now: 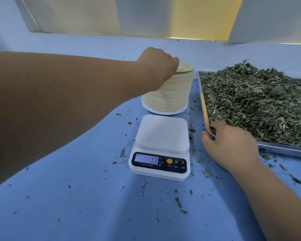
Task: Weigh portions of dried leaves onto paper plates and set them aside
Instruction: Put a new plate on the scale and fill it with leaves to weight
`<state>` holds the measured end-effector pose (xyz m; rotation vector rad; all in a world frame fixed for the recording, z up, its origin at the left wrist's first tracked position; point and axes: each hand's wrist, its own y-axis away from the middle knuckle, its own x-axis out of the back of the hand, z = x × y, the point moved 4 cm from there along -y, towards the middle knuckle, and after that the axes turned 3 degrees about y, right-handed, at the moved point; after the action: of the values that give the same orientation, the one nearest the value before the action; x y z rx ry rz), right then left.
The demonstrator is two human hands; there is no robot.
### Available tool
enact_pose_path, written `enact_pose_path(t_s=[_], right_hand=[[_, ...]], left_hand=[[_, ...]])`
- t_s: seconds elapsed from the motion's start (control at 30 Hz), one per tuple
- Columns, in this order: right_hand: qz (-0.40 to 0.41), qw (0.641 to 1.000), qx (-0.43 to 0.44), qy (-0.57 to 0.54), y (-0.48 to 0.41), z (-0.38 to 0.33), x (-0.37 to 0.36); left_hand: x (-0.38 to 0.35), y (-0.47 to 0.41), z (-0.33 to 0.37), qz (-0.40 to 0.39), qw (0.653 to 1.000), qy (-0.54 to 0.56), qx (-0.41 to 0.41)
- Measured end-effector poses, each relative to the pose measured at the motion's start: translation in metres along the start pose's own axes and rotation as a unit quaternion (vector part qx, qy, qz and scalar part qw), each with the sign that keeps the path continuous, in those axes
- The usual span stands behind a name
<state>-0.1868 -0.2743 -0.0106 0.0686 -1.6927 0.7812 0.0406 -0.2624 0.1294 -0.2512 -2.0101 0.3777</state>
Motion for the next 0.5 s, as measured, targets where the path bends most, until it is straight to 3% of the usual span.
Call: enact_pose_path(t_s=[0.17,0.33,0.5], right_hand=[[0.0,1.0,0.005,0.002,0.001,0.0,0.002],[-0.011,1.0,-0.002,-0.01,0.002,-0.002,0.005],[-0.039,0.999,-0.011,0.011,0.004,-0.005,0.005]], left_hand=[[0.0,0.012,-0.013,0.054,0.991,0.082,0.096],[-0.017,0.039,-0.031,0.154,0.931,0.263,0.201],[-0.033,0.09,-0.029,0.267,0.877,0.356,0.179]])
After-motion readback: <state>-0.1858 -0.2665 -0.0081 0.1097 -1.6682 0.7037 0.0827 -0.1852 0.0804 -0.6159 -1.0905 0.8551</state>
